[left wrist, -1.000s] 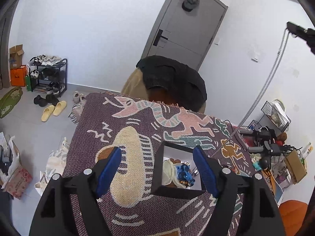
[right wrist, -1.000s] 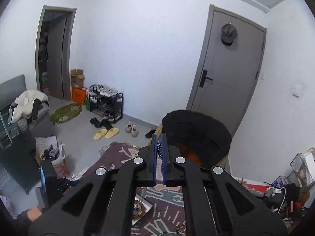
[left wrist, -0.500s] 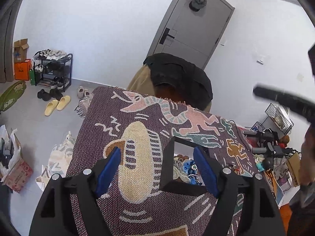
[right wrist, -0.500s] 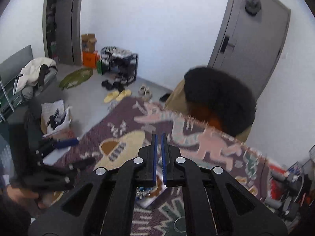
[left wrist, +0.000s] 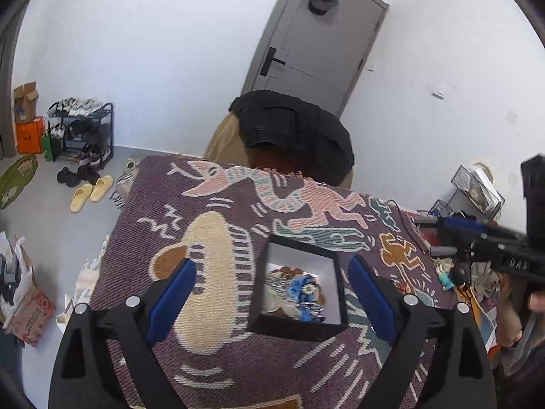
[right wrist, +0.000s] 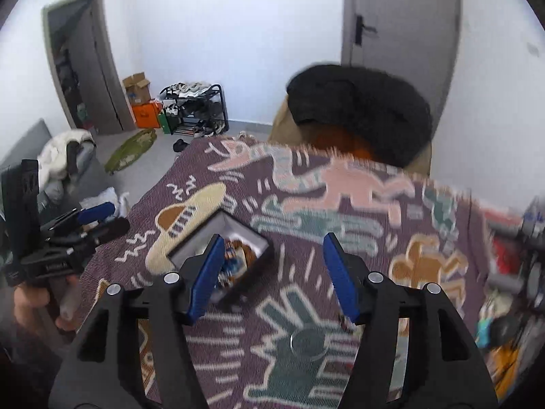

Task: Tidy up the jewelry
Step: 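Lower the silver chain into the black box and open the right tool, then grasp the silver hoop earring with the left tool while the right grasps the red string bracelet, then drop the hoop into the box with the left tool while the right drops the red bracelet in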

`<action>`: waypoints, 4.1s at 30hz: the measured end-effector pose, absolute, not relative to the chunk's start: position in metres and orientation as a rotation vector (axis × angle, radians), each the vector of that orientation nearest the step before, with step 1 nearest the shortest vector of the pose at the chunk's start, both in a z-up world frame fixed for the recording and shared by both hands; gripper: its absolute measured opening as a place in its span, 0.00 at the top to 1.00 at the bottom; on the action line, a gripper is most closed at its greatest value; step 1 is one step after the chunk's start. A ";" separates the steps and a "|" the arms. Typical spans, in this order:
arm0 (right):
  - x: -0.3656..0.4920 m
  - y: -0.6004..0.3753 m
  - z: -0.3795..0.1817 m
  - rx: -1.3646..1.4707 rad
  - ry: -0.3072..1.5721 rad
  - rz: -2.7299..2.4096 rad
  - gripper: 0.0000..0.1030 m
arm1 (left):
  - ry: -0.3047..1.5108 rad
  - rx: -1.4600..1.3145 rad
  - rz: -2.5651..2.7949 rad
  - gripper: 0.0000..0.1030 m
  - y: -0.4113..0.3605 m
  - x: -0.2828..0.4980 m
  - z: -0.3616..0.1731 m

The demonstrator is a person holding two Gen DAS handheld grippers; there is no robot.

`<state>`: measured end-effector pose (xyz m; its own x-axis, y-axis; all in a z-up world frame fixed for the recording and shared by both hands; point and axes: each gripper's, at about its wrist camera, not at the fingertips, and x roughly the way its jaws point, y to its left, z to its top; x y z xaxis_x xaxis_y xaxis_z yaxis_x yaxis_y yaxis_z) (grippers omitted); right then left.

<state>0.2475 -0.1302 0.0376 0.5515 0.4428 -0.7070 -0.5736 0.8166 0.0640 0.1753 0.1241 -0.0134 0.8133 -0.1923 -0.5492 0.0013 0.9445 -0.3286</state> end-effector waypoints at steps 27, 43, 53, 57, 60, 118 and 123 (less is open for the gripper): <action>0.246 -0.310 -0.078 0.240 0.940 0.340 0.09 | 0.734 -0.039 -0.321 0.08 -0.058 0.205 -0.037; 0.238 -0.343 -0.101 0.298 0.933 0.283 0.09 | 0.910 0.114 -0.294 0.23 -0.126 0.241 -0.105; 0.251 -0.334 -0.110 0.269 0.952 0.259 0.31 | 0.969 0.165 -0.284 0.36 -0.136 0.248 -0.139; 0.265 -0.325 -0.119 0.270 0.993 0.263 0.50 | 0.979 0.151 -0.276 0.53 -0.131 0.252 -0.136; 0.272 -0.314 -0.124 0.252 1.008 0.263 0.55 | 0.986 0.135 -0.288 0.54 -0.127 0.252 -0.135; 0.240 -0.173 -0.028 0.110 0.821 0.589 0.94 | 0.752 -0.193 -0.111 0.15 0.065 0.228 -0.048; 0.241 -0.147 -0.019 0.100 0.813 0.632 0.94 | 0.742 -0.202 -0.084 0.15 0.084 0.220 -0.046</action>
